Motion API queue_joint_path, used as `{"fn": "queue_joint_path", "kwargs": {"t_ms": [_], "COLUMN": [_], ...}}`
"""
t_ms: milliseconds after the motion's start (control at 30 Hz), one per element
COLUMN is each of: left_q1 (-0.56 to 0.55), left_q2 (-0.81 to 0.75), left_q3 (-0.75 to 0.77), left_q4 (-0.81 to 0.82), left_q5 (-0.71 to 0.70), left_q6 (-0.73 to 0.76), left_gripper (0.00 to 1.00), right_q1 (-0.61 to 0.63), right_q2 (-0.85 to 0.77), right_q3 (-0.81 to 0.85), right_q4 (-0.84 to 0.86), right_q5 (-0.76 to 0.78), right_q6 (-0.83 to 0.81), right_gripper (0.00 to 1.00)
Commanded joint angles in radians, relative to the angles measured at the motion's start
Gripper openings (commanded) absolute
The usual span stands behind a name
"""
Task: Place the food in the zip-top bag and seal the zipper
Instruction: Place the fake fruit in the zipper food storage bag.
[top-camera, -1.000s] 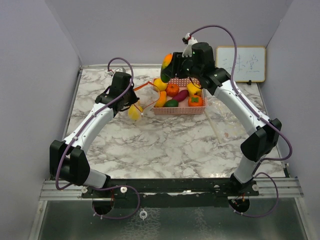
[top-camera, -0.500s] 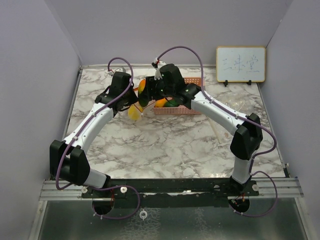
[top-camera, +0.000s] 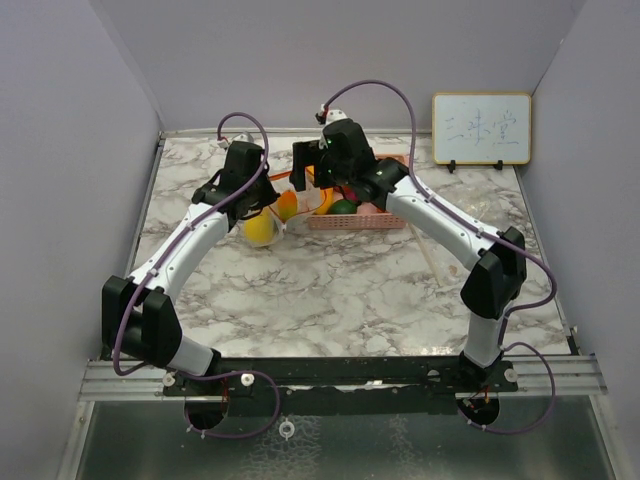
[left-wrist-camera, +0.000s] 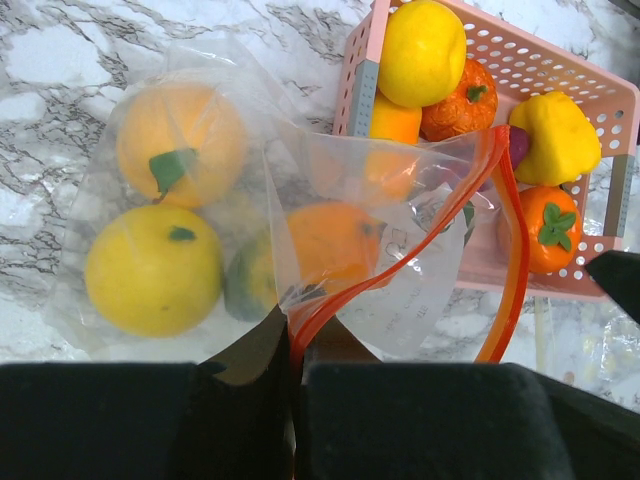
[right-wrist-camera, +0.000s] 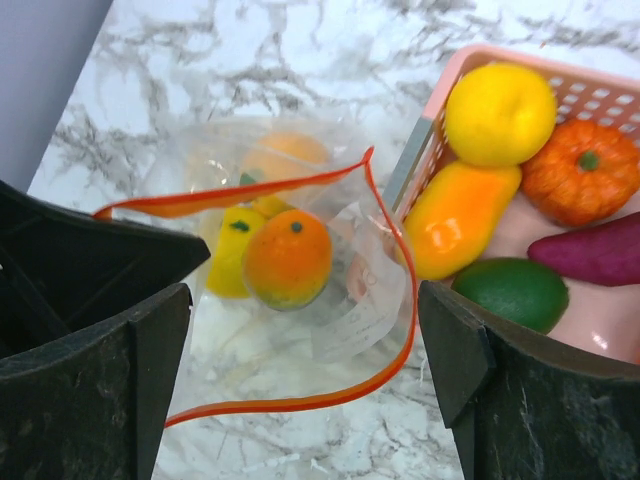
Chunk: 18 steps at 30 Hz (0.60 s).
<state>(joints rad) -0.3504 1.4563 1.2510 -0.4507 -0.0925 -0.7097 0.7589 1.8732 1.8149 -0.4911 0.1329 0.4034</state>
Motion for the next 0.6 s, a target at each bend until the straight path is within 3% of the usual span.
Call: {"fn": "queue_joint_path", "kwargs": {"t_ms": [0, 200, 567], "left_q1": [0.005, 0.006, 0.017], "left_q2": [0.004, -0.019, -0.056], "left_q3": [0.037, 0.054, 0.03], "left_q4": [0.025, -0.001, -0.073], "left_q5": [0.026, -0.004, -0.1], "left_q6": [0.013, 0.033, 0.041], "left_gripper": [0.0, 0.0, 0.0], "right_q1": [-0.044, -0.166, -0.22], "right_q2": [-0.001, 0.168, 0.384], "right_q3": [0.118, 0.226, 0.245], "right_q4": [-0.043, -0.07, 0.124], "right_q5": [0.168, 0.12, -0.057], "right_q6": [0.005, 0.054, -0.012], "right_gripper": [0.94, 0.94, 0.94]}}
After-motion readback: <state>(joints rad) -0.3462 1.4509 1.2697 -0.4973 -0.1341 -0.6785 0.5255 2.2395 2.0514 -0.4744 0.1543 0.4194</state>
